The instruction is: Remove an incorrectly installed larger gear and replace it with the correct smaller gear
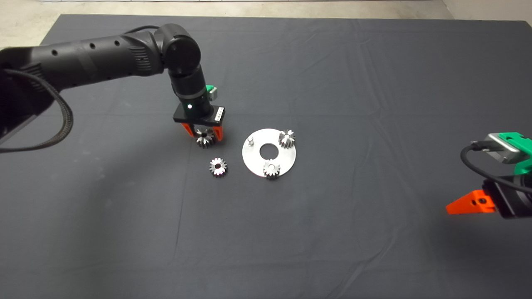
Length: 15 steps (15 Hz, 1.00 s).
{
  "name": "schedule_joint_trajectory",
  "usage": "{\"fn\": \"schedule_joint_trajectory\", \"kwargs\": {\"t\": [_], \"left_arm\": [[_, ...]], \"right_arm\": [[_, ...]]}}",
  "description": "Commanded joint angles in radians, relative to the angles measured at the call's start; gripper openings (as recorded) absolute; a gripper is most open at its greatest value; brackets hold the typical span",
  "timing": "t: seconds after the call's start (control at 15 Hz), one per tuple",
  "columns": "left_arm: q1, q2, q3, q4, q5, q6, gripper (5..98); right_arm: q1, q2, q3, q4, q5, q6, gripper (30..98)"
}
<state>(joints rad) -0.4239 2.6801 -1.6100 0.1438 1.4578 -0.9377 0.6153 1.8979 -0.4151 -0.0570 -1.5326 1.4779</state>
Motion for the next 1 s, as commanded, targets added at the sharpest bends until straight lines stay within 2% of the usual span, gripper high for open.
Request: {"fn": "schedule_joint_trajectory", "kwargs": {"t": [0.0,0.2,0.33,0.73,0.87,0.93], "left_arm": [[-0.024,0.004,0.016,-0.008,0.045,-0.007,63.2],[-0.024,0.001,0.027,-0.067,0.055,-0.015,63.2],[-0.024,-0.012,0.065,-0.069,0.068,-0.045,63.2],[-0.023,-0.055,0.258,-0.069,0.066,-0.21,63.2],[-0.023,-0.09,0.349,-0.063,0.058,-0.279,63.2],[-0.023,-0.103,0.37,-0.059,0.048,-0.295,63.2]], "right_arm": [[0.017,0.002,0.0,0.03,-0.126,-0.004,94.0],[0.017,0.002,-0.002,0.029,-0.126,-0.004,94.0],[0.017,0.002,-0.003,0.029,-0.126,-0.004,94.0],[0.017,0.002,-0.002,0.029,-0.126,-0.004,94.0],[0.017,0.002,-0.003,0.029,-0.126,-0.004,94.0],[0.017,0.001,-0.003,0.029,-0.126,-0.004,94.0]]}}
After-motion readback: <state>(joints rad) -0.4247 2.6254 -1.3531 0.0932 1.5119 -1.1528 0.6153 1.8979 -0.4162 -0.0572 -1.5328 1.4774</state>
